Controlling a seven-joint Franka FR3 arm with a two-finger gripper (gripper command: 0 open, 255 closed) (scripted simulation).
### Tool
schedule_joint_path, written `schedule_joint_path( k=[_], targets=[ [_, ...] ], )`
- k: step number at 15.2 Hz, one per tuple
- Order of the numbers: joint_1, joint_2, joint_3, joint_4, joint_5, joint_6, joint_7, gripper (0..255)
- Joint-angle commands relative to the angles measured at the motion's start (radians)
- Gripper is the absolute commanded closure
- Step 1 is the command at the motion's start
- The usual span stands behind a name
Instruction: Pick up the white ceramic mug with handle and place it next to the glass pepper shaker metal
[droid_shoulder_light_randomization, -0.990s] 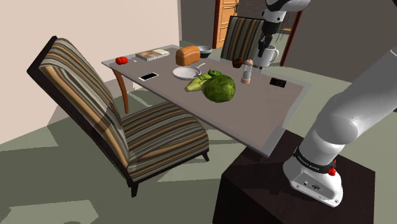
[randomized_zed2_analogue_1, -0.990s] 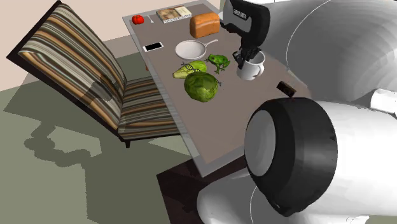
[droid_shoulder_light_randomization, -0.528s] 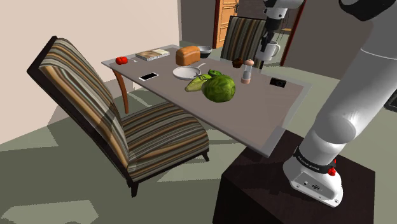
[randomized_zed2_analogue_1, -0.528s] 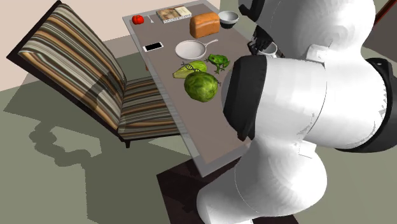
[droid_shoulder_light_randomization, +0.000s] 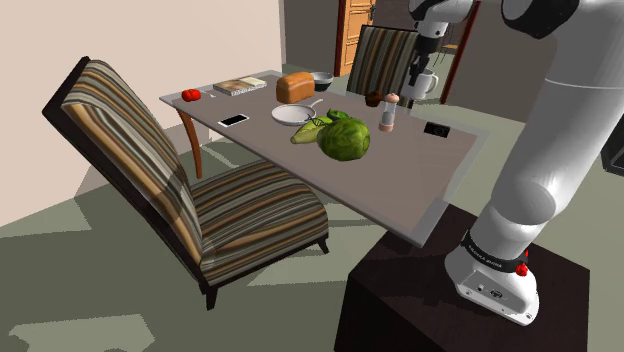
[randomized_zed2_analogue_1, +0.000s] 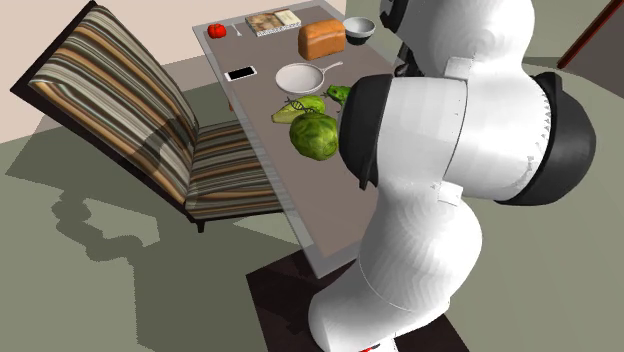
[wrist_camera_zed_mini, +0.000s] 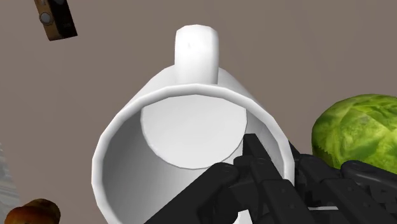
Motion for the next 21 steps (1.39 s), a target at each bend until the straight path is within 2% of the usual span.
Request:
schedule_joint_path(
  k=[1,21],
  targets=[
    [-0.001,0.004,0.0,-0.023,0.004,0.027,-0.005,255],
    [-0.016,0.095,0.02,-0.196,0.089,0.268,-0.071,255]
  ],
)
